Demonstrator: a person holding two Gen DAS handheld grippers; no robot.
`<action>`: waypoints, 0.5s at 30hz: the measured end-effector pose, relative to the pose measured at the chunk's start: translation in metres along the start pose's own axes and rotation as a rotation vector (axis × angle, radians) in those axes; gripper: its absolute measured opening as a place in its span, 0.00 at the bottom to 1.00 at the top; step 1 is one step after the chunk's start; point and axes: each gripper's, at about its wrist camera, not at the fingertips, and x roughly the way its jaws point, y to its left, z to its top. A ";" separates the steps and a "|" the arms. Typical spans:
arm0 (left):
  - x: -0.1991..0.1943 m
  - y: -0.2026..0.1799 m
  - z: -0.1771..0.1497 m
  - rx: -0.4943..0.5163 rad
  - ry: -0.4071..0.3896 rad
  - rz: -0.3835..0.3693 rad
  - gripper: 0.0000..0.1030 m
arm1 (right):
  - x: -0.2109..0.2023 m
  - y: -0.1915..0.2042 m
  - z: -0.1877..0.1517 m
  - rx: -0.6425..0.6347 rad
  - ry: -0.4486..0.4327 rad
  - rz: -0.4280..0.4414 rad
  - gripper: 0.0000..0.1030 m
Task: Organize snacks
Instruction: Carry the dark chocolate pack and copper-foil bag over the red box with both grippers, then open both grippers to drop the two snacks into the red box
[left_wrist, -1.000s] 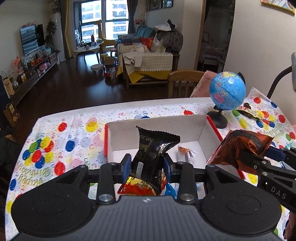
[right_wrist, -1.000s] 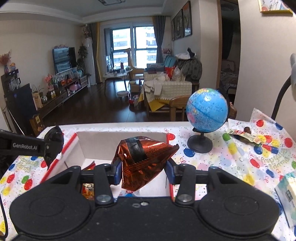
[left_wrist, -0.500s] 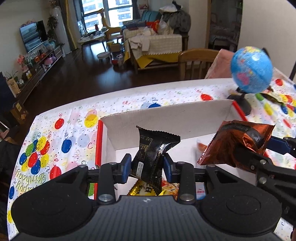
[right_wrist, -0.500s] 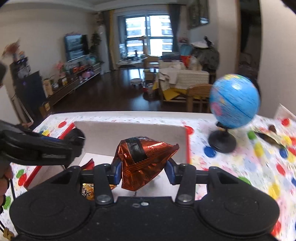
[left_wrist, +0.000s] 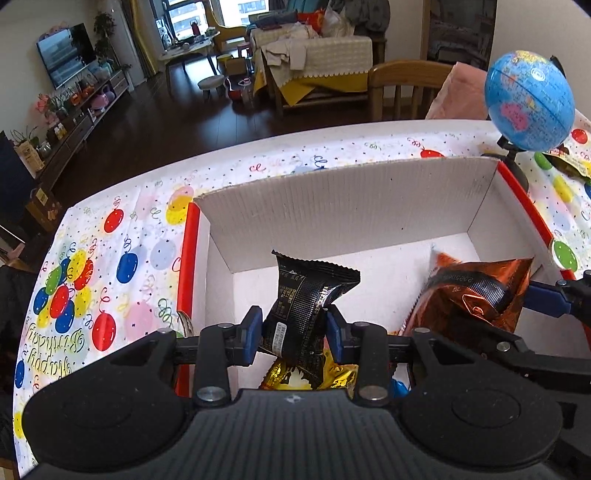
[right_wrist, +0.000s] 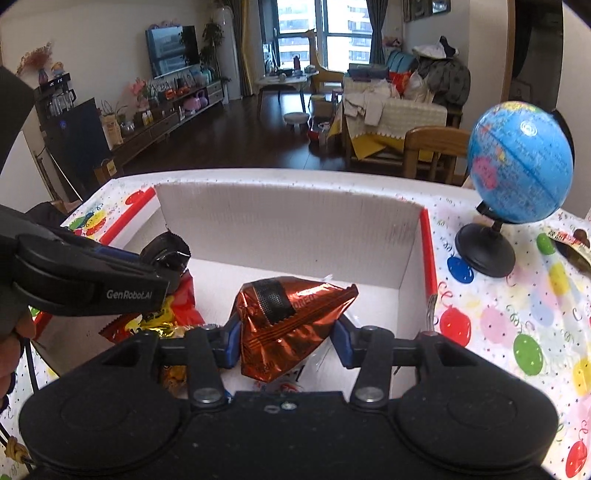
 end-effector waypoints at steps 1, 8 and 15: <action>0.001 0.000 0.000 0.000 0.005 0.000 0.35 | 0.001 0.000 0.000 0.002 0.007 0.001 0.47; -0.006 0.003 -0.002 -0.019 0.016 -0.009 0.43 | 0.005 -0.007 -0.001 0.017 0.021 0.015 0.55; -0.024 0.007 -0.008 -0.047 0.000 -0.011 0.44 | -0.011 -0.011 0.001 0.027 -0.012 0.032 0.65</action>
